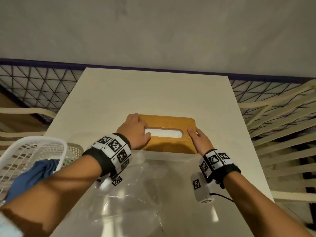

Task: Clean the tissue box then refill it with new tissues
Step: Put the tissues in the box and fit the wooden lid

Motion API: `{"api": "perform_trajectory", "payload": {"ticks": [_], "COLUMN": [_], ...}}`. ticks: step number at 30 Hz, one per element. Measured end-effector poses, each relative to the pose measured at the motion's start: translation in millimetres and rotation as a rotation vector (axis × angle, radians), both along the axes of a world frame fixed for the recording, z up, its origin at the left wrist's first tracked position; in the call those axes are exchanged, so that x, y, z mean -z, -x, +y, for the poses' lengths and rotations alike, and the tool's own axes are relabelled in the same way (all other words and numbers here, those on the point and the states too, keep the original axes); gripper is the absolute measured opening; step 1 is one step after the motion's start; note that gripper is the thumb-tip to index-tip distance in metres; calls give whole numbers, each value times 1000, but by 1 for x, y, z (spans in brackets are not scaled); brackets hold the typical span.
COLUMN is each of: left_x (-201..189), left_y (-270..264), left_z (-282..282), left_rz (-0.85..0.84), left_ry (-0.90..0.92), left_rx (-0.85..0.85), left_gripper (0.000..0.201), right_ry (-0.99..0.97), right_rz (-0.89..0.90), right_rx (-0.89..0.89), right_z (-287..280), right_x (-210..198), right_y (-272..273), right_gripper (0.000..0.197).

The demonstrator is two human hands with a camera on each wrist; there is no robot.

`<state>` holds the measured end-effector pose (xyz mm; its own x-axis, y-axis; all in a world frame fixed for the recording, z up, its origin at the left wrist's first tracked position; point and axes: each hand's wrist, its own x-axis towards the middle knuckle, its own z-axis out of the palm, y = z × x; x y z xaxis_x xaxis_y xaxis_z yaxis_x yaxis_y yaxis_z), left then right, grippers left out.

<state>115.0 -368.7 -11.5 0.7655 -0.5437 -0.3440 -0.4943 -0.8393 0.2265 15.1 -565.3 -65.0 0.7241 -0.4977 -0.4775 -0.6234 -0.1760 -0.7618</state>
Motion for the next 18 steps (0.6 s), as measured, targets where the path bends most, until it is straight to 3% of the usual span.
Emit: {"api": "perform_trajectory", "payload": {"ticks": [4, 12, 18], "left_x": [-4, -12, -7], "left_y": [9, 16, 10], "left_z": [-25, -77, -83], "left_rz": [111, -9, 28], "left_ry": [-125, -311, -326], "left_rx": [-10, -45, -46], "left_gripper": [40, 17, 28], "right_ry": [-28, -281, -328], "right_rz": [10, 39, -24], "right_rx": [-3, 97, 107], "right_z": [1, 3, 5], "right_x": [-4, -7, -4], "right_y": [7, 10, 12], "right_gripper": [61, 59, 57]}}
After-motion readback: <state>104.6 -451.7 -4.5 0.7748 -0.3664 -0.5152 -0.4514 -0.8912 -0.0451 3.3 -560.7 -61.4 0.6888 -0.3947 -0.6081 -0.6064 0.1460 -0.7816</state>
